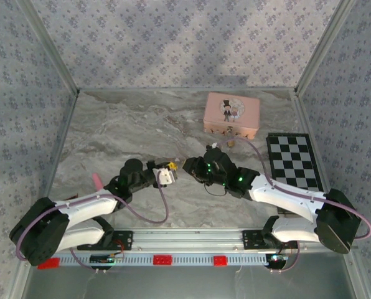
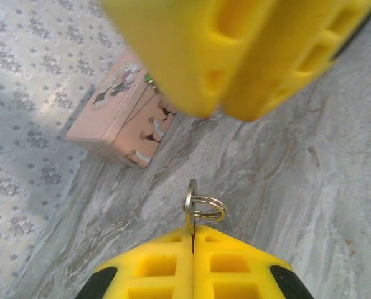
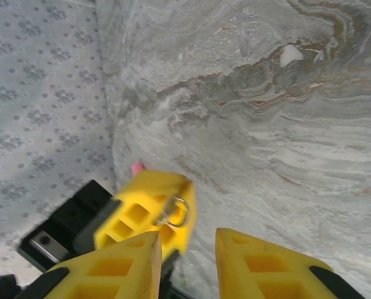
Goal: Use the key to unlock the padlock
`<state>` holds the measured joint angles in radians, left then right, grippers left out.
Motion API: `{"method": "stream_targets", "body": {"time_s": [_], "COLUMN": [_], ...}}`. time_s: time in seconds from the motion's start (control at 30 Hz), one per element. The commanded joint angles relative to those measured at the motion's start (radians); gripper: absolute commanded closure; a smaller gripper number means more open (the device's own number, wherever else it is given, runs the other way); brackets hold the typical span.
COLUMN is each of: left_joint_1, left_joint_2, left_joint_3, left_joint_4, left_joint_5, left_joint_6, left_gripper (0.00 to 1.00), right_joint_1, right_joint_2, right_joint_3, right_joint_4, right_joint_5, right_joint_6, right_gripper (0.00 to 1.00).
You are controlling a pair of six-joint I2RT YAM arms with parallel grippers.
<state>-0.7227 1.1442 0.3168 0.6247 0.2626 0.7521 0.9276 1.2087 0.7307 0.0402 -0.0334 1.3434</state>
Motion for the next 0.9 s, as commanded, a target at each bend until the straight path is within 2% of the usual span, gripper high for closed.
{"method": "stream_targets", "body": {"time_s": [0.0, 0.67, 0.87], "left_joint_1": [-0.007, -0.039, -0.044], "left_joint_2": [-0.024, -0.004, 0.004], "left_joint_3": [-0.007, 0.002, 0.004], "left_joint_4": [-0.022, -0.035, -0.037], "left_joint_5": [0.093, 0.019, 0.007], "left_joint_6": [0.051, 0.086, 0.089], "left_gripper": [1.00, 1.00, 1.00], "right_joint_1": [0.009, 0.043, 0.046], "right_joint_2": [0.004, 0.089, 0.105], "right_joint_3": [0.001, 0.027, 0.033], "right_joint_4": [0.068, 0.048, 0.051], "right_joint_5": [0.002, 0.019, 0.011], "right_joint_6": [0.084, 0.143, 0.143], "right_gripper": [0.70, 0.77, 0.82]}}
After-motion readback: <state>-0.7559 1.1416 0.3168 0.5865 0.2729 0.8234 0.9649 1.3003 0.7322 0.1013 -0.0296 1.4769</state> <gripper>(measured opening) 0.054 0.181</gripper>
